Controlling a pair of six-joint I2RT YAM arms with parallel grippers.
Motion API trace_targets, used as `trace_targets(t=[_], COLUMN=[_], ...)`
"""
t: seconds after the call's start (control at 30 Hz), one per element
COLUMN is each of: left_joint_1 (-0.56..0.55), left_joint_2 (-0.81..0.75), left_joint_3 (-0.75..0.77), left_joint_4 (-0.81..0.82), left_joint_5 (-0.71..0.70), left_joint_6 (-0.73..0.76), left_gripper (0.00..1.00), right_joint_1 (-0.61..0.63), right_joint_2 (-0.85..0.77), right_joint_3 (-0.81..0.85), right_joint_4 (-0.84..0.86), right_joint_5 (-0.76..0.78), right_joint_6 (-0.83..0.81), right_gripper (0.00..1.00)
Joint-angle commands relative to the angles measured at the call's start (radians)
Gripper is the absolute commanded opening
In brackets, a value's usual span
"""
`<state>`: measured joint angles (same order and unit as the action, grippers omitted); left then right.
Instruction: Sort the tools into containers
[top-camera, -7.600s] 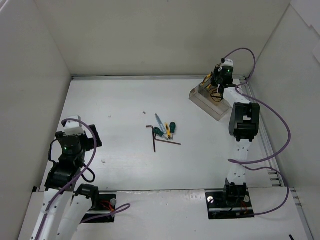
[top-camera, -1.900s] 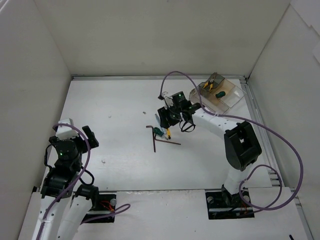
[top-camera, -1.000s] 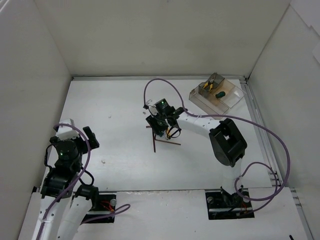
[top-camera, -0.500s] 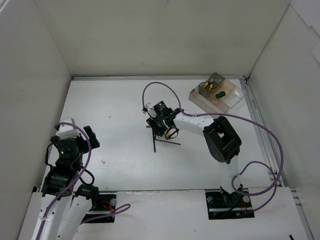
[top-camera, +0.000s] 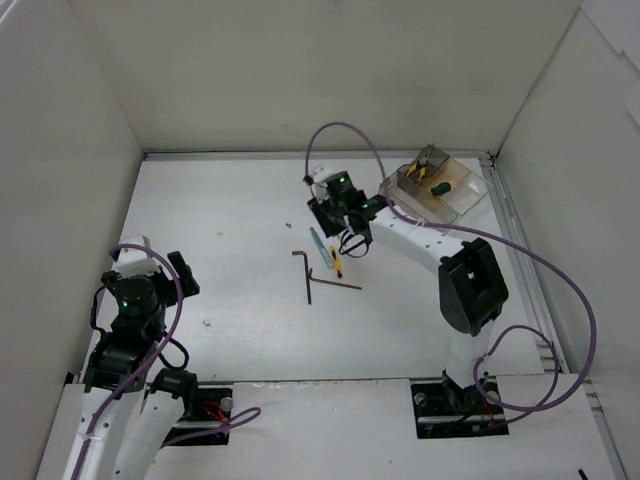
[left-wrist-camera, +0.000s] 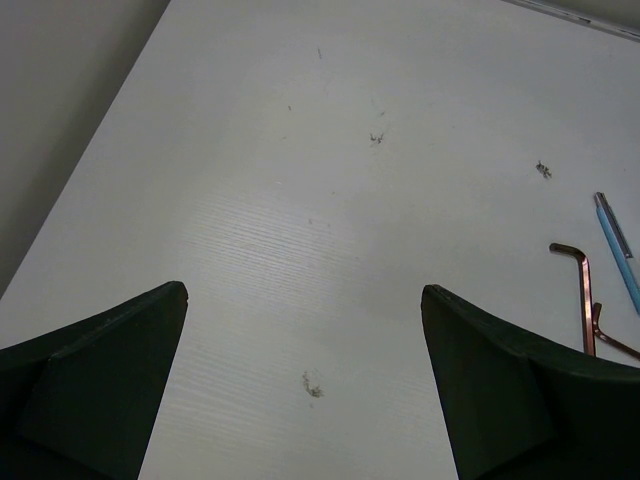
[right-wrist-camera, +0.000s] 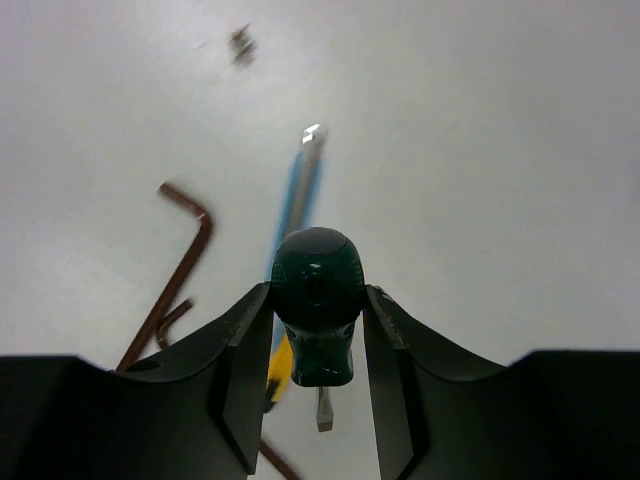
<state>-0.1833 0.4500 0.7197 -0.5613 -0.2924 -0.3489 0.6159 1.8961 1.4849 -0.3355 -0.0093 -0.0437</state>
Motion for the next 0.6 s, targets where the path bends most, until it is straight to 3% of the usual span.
trace_targets(t=[0.0, 0.27, 0.57], left_joint_1=[-0.004, -0.004, -0.004], left_joint_2=[0.016, 0.012, 0.038], left_joint_3=[0.038, 0.043, 0.040], left_joint_4=[0.029, 0.014, 0.023], left_joint_5=[-0.010, -0.043, -0.053], left_joint_6=[-0.004, -0.012, 0.001], left_gripper=[1.00, 1.00, 1.00], right_joint_1=[-0.134, -0.422, -0.579], right_joint_2=[-0.106, -0.019, 0.129], right_joint_3=[0.110, 0.242, 0.402], right_joint_4=[0.073, 0.078, 0.075], right_joint_5=[0.170, 0.278, 0.416], right_joint_6=[0.039, 0.215, 0.419], right_gripper=[0.00, 0.00, 0.00])
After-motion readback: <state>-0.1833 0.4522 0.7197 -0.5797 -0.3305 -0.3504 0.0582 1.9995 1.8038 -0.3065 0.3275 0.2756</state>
